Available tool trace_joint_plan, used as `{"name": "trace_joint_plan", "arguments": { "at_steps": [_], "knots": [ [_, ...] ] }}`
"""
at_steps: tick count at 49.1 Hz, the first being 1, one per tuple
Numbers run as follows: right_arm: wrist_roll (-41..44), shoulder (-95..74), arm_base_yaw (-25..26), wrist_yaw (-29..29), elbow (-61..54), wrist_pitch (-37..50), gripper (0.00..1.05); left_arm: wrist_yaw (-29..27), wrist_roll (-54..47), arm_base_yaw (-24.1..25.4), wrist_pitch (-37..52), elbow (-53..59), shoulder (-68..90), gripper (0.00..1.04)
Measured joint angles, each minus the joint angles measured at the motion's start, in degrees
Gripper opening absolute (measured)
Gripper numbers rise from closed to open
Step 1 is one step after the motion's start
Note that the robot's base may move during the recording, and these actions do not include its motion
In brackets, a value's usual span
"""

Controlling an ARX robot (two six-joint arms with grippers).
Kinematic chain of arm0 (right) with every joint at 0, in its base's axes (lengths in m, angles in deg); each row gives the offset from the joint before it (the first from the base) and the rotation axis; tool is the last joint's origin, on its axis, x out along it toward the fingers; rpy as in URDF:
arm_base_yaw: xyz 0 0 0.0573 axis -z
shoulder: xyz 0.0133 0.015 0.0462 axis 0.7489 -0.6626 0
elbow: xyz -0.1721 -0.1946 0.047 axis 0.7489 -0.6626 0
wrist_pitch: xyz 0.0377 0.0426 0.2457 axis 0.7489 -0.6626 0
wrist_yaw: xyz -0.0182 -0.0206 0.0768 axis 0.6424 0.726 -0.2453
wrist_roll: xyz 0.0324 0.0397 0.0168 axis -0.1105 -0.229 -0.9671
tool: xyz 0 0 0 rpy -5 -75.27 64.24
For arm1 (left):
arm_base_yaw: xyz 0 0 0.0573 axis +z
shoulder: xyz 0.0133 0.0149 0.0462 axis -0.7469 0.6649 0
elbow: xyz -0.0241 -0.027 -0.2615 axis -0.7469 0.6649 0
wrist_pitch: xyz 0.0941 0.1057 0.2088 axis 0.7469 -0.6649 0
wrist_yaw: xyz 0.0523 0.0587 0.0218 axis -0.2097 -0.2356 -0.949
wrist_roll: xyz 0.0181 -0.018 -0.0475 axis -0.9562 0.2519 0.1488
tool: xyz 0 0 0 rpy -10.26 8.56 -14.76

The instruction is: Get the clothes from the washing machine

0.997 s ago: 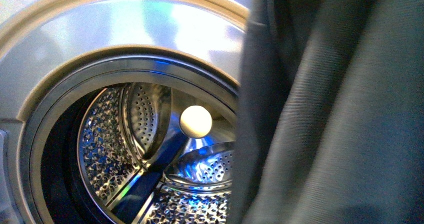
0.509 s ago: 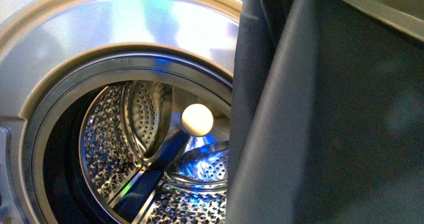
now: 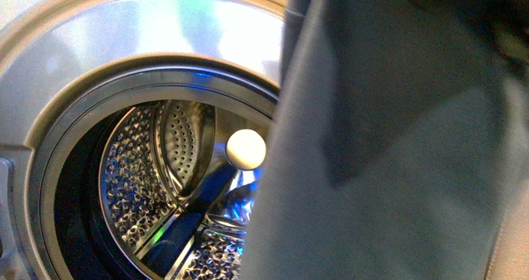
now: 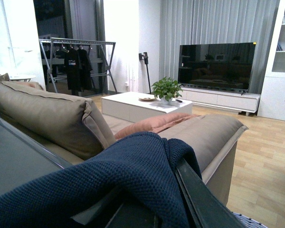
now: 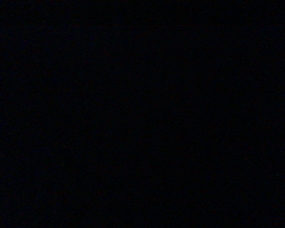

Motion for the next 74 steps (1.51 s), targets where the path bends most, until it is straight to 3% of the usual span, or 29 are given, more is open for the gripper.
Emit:
{"name": "trace_joint_plan", "arguments": {
  "at_steps": [4, 17, 22, 30, 40, 59, 67, 74],
  "knots": [
    [-0.04, -0.33, -0.35, 1.46, 0.57, -0.44, 0.96, 0.02, 0.00, 0.00, 0.00, 0.00, 0.00, 0.06],
    [-1.51, 0.37, 2.47, 4.07, 0.85, -1.22, 0.58, 0.02, 0.00, 0.00, 0.00, 0.00, 0.00, 0.06],
    [-3.63, 2.49, 6.58, 2.56, 0.70, -1.29, 0.39, 0.04, 0.00, 0.00, 0.00, -0.02, -0.02, 0.06],
    [-9.14, 11.30, 18.84, 3.02, -0.59, -3.43, 0.09, 0.04, 0.00, 0.00, 0.00, -0.09, -0.02, 0.06],
    [-15.15, 19.02, 29.42, -2.73, -1.38, -6.54, 0.07, 0.26, 0.04, -0.02, 0.00, -0.09, -0.02, 0.08],
    [-30.12, 21.09, 53.57, -15.67, 8.72, -8.61, 0.07, 0.44, 0.00, -0.04, 0.00, -0.11, -0.20, 0.66],
    [-34.71, 17.18, 62.45, -19.76, 18.69, -9.07, 0.07, 0.39, -0.02, -0.04, 0.00, -0.11, -0.20, 0.98],
    [-38.07, 12.98, 70.53, -23.39, 27.23, -10.97, 0.07, 0.33, -0.22, -0.04, 0.02, -0.11, -0.20, 0.98]
  ]
}}
